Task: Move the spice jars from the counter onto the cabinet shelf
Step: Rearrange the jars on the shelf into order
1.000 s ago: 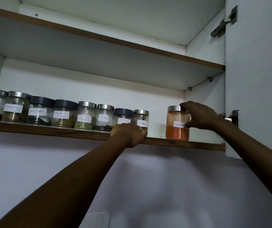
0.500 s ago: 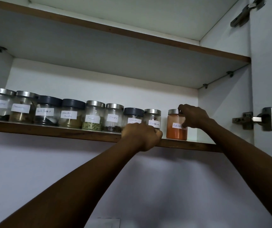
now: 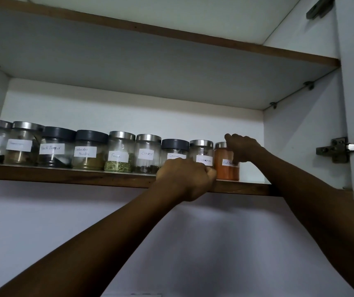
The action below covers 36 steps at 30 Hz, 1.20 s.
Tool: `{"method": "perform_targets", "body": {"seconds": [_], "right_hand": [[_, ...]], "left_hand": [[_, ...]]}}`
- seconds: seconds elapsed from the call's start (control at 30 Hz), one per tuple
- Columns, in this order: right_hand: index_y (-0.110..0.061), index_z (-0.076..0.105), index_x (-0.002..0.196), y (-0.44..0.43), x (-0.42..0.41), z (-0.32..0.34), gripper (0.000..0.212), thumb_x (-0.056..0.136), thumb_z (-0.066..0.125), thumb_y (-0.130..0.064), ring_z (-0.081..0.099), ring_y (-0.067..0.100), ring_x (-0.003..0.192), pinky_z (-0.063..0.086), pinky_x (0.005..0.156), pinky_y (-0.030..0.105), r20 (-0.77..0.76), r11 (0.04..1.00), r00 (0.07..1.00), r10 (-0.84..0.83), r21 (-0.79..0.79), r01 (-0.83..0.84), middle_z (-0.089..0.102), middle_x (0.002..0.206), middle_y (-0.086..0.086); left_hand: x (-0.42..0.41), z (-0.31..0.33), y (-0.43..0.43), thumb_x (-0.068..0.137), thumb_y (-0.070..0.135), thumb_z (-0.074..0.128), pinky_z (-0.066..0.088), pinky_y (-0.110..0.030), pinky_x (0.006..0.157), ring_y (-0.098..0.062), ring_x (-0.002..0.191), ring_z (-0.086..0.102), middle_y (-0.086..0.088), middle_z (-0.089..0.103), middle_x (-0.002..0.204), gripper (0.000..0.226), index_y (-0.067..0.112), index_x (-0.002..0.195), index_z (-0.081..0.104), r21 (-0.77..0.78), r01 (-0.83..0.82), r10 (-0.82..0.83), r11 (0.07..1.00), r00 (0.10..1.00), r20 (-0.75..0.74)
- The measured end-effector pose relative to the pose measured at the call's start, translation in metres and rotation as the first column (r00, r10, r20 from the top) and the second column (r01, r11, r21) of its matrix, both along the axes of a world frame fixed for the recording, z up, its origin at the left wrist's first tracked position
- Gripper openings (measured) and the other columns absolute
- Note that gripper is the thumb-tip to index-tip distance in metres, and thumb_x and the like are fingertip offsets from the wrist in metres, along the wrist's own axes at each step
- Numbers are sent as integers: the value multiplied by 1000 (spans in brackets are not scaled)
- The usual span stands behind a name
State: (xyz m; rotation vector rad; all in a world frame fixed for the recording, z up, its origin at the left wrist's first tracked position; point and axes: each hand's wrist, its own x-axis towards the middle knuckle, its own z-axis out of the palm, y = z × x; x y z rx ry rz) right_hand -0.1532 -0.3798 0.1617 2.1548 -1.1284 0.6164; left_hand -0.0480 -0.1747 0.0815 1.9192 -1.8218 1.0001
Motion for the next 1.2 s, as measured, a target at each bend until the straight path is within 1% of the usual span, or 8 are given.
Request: {"method": "perform_targets", "body": {"seconds": [0.23, 0.33, 0.47, 0.63, 0.73, 0.83, 0.93, 1.2], "right_hand": [[-5, 32, 127, -3, 4, -4, 76, 69, 80, -16, 54, 36, 109, 46, 85, 41, 29, 995, 997, 66, 68, -68, 49, 123, 18], [-4, 30, 128, -4, 4, -5, 77, 70, 80, -16, 54, 35, 110, 46, 87, 42, 29, 994, 997, 78, 73, -80, 50, 123, 19], [-5, 31, 128, -7, 2, -10, 75, 72, 78, -17, 54, 34, 111, 46, 88, 43, 47, 994, 996, 74, 76, -78, 50, 124, 18], [-10, 17, 144, -9, -1, -11, 97, 72, 76, -37, 35, 38, 131, 38, 101, 51, 52, 1000, 998, -21, -19, 22, 17, 151, 16], [-12, 26, 142, 0, -1, -10, 83, 78, 68, -44, 35, 38, 129, 38, 100, 51, 146, 993, 989, 30, -118, -12, 21, 149, 17], [-9, 39, 135, 6, -3, -8, 64, 83, 62, -39, 40, 39, 124, 38, 97, 50, 273, 985, 955, 116, -152, -76, 35, 141, 20], [-8, 52, 125, 14, -9, -8, 49, 84, 60, -34, 47, 38, 115, 40, 92, 46, 271, 977, 956, 117, -203, -63, 49, 127, 18], [-7, 65, 100, 71, -38, -23, 26, 87, 55, -28, 57, 30, 98, 42, 83, 38, 138, 950, 972, 192, -274, -149, 63, 102, 12]], "left_hand": [[0, -2, -1, 98, 23, 26, 42, -35, 71, -31, 89, 56, -11, 62, 100, 21, 17, 82, 37, -41, -11, 15, 999, 993, 117], [-2, -3, -1, 98, 23, 27, 44, -35, 74, -31, 88, 57, -10, 62, 98, 22, 19, 78, 35, -57, -25, 31, 998, 994, 105], [-4, -5, 0, 97, 27, 26, 36, -32, 67, -28, 81, 54, -10, 63, 96, 31, 15, 83, 50, -78, -44, 49, 996, 997, 64], [-13, -7, 4, 97, 32, 27, 29, -31, 64, -23, 67, 44, -11, 64, 88, 37, 16, 71, 49, -183, -48, 46, 982, 999, -13], [-13, -7, 6, 96, 33, 27, 28, -30, 60, -23, 65, 43, -10, 58, 79, 41, 15, 72, 54, -195, -65, 56, 979, 997, -52], [-13, -8, 5, 96, 33, 28, 21, -27, 51, -22, 62, 43, -4, 48, 67, 43, 13, 70, 56, -198, -75, 57, 977, 994, -95], [-13, -7, 8, 96, 34, 29, 22, -29, 53, -22, 60, 42, -4, 43, 63, 43, 13, 69, 54, -194, -78, 56, 978, 991, -118], [-13, -5, 15, 97, 41, 26, 30, -31, 64, -25, 74, 52, -12, 65, 93, 48, 15, 94, 67, -103, -92, 71, 990, 980, -186]]}}
